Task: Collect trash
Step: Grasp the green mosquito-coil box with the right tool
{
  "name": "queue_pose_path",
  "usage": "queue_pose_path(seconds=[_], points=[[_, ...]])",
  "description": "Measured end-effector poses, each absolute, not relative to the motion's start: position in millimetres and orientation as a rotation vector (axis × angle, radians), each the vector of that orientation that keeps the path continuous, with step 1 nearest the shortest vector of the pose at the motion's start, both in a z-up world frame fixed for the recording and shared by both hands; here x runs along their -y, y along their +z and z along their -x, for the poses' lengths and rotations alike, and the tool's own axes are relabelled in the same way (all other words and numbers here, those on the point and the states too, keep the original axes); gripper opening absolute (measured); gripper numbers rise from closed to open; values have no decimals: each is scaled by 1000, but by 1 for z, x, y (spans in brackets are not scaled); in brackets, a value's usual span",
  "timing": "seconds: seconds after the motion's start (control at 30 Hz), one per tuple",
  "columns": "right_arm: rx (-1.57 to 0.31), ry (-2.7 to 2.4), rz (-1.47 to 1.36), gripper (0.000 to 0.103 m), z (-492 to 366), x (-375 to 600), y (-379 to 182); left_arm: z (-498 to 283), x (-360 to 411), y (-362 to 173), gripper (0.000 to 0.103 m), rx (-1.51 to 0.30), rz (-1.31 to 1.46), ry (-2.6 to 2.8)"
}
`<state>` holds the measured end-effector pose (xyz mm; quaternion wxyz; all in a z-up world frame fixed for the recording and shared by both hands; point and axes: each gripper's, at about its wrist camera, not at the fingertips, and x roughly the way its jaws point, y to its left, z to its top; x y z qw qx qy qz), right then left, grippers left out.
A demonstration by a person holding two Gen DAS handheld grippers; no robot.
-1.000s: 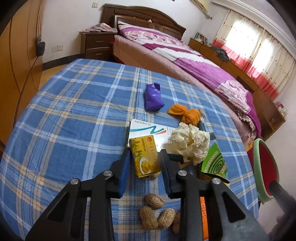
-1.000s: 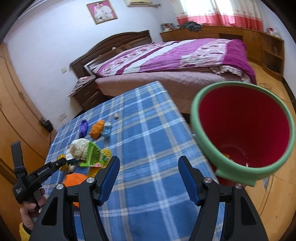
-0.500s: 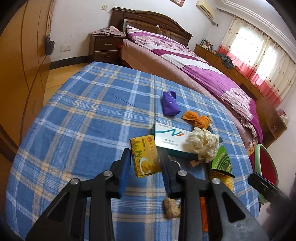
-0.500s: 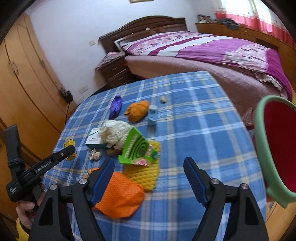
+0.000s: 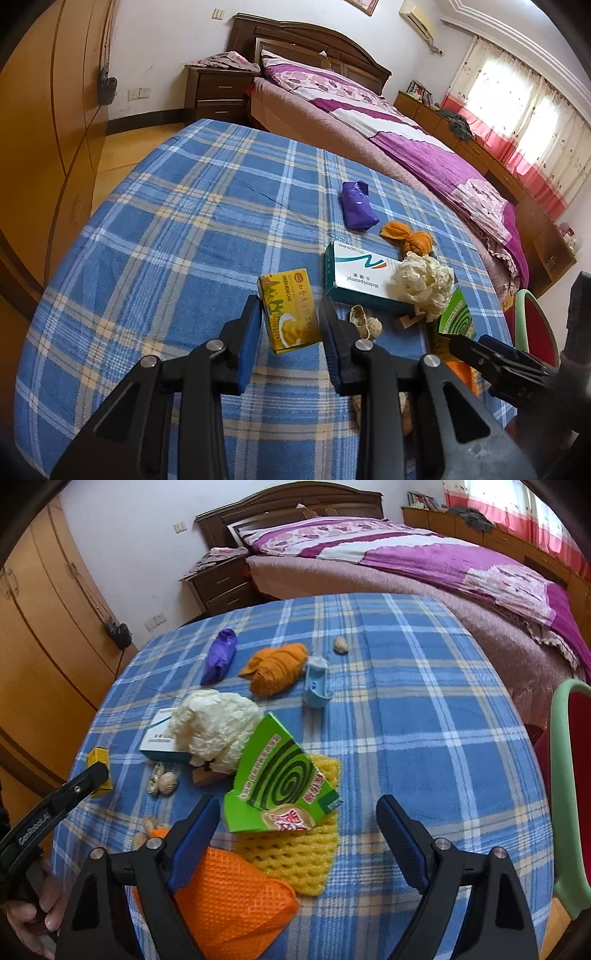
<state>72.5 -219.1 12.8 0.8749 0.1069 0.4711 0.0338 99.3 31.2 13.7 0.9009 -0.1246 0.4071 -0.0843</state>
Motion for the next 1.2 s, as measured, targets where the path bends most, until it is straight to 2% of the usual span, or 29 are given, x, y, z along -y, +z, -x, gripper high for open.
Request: queue_pose_path(seconds=[0.1, 0.37, 0.5, 0.57, 0.7, 0.77, 0.97, 1.2], points=[[-1000, 62, -245, 76, -74, 223, 8, -99, -31, 13, 32, -843, 258, -176], [-986, 51, -245, 44, -70, 226, 9, -95, -28, 13, 32, -844, 255, -185], [-971, 51, -256, 39, -66, 229, 11, -92, -26, 15, 32, -843, 253, -186], [-956, 52, -269, 28, -63, 233, 14, -92, -26, 15, 32, -842, 252, -187], [-922, 47, -294, 20, -56, 239, 22, -88, -25, 18, 32, -839, 254, -191], [-898, 48, -297, 12, -51, 242, 28, -86, -24, 20, 32, -834, 253, -195], [-843, 43, -323, 6, -34, 251, 43, -80, -20, 24, 32, -829, 251, -211], [-821, 63, -360, 6, -27, 259, 51, -76, -17, 26, 32, -827, 246, -221]])
